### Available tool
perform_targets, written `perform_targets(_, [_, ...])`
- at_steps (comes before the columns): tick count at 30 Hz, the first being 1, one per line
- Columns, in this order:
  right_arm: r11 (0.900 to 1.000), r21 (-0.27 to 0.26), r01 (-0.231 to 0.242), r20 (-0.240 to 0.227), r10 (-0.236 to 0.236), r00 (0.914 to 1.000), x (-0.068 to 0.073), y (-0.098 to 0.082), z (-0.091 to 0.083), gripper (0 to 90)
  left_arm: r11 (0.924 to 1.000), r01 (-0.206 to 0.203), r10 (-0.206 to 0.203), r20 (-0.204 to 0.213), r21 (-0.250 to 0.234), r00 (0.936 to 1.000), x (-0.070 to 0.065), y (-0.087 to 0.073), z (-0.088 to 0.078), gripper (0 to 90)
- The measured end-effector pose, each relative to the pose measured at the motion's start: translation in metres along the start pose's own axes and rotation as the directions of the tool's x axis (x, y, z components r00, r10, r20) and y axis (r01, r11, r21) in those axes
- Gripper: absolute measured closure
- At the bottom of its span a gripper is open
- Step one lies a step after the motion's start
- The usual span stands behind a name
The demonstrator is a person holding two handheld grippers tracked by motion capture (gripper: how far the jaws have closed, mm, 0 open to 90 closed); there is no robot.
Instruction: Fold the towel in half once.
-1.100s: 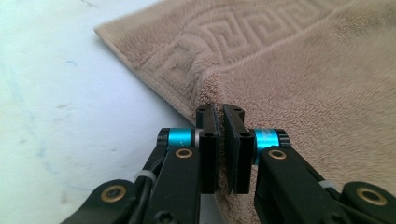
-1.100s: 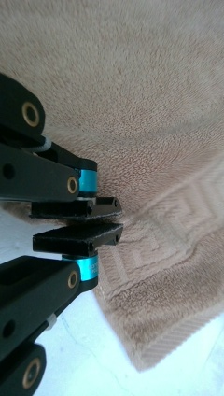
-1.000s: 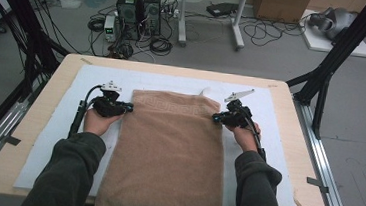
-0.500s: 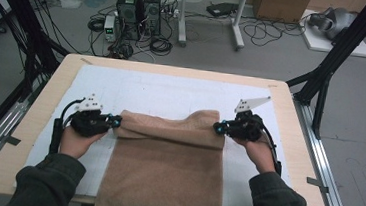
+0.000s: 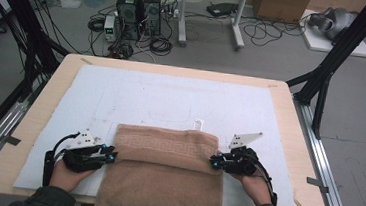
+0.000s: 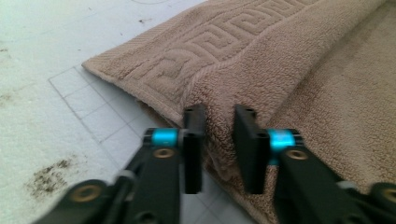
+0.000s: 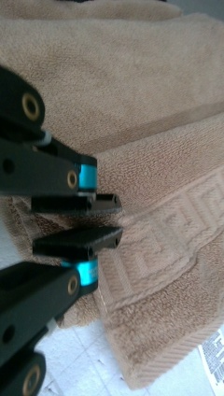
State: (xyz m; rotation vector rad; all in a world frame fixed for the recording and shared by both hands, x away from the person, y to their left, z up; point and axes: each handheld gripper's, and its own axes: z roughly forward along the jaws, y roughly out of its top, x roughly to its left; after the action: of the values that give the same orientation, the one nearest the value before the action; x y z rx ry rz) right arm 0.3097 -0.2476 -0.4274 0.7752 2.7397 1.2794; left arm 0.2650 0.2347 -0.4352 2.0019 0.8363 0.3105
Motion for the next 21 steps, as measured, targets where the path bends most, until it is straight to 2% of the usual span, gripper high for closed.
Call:
perform_targets(2, [1.000, -0.017, 0.001, 0.012, 0.000, 0.9999, 0.001, 0.006, -0.006, 67.2, 0.9999, -0.010, 0.010, -0.004, -0.004, 0.9999, 0.001, 0.008, -0.005, 53.2])
perform_targets(3, [1.000, -0.026, 0.008, 0.024, -0.008, 0.9997, 0.000, 0.010, -0.009, 61.6, 0.9998, -0.018, 0.018, -0.009, -0.006, 0.9998, 0.003, 0.013, -0.007, 50.0])
perform_targets(5, [0.999, -0.047, 0.004, 0.045, -0.002, 0.9990, -0.003, 0.018, -0.014, 58.6, 0.9995, -0.016, 0.015, -0.013, -0.026, 0.9998, 0.007, 0.023, -0.009, 47.9])
perform_targets(7, [0.999, -0.054, -0.001, 0.072, 0.005, 0.9974, -0.006, 0.025, -0.016, 53.2, 0.9997, -0.004, 0.003, -0.029, -0.025, 0.9996, 0.014, 0.030, -0.006, 47.1])
perform_targets(9, [0.998, -0.059, -0.019, 0.068, 0.023, 0.9975, -0.013, 0.031, -0.012, 49.7, 0.9996, 0.017, -0.018, -0.041, -0.024, 0.9990, 0.022, 0.034, 0.002, 47.0])
perform_targets(11, [0.998, -0.050, -0.035, 0.076, 0.039, 0.9964, -0.019, 0.033, -0.003, 45.8, 0.9988, 0.050, -0.050, -0.039, 0.000, 0.9980, 0.030, 0.035, 0.015, 47.2])
perform_targets(13, [0.998, -0.028, -0.050, 0.067, 0.052, 0.9964, -0.025, 0.033, 0.008, 42.2, 0.9973, 0.066, -0.064, -0.044, 0.031, 0.9969, 0.036, 0.034, 0.028, 47.0])
perform_targets(14, [0.998, -0.008, -0.058, 0.080, 0.059, 0.9951, -0.028, 0.032, 0.014, 41.3, 0.9960, 0.078, -0.076, -0.041, 0.043, 0.9963, 0.039, 0.033, 0.034, 46.9])
perform_targets(16, [0.996, 0.008, -0.084, 0.076, 0.083, 0.9936, -0.034, 0.028, 0.022, 42.4, 0.9939, 0.075, -0.073, -0.035, 0.080, 0.9967, 0.042, 0.031, 0.044, 50.3])
perform_targets(17, [0.995, 0.033, -0.097, 0.081, 0.094, 0.9922, -0.037, 0.027, 0.027, 43.7, 0.9926, 0.072, -0.069, -0.032, 0.098, 0.9971, 0.043, 0.030, 0.048, 51.2])
perform_targets(18, [0.993, 0.061, -0.101, 0.080, 0.096, 0.9922, -0.039, 0.026, 0.031, 47.0, 0.9912, 0.072, -0.071, -0.018, 0.111, 0.9973, 0.043, 0.029, 0.051, 54.1])
perform_targets(19, [0.993, 0.054, -0.100, 0.075, 0.096, 0.9925, -0.039, 0.025, 0.033, 52.7, 0.9924, 0.064, -0.062, -0.016, 0.105, 0.9979, 0.042, 0.028, 0.052, 58.2])
perform_targets(21, [0.995, 0.065, -0.072, 0.066, 0.068, 0.9955, -0.038, 0.027, 0.034, 63.5, 0.9932, 0.056, -0.057, 0.006, 0.102, 0.9984, 0.041, 0.029, 0.052, 68.3])
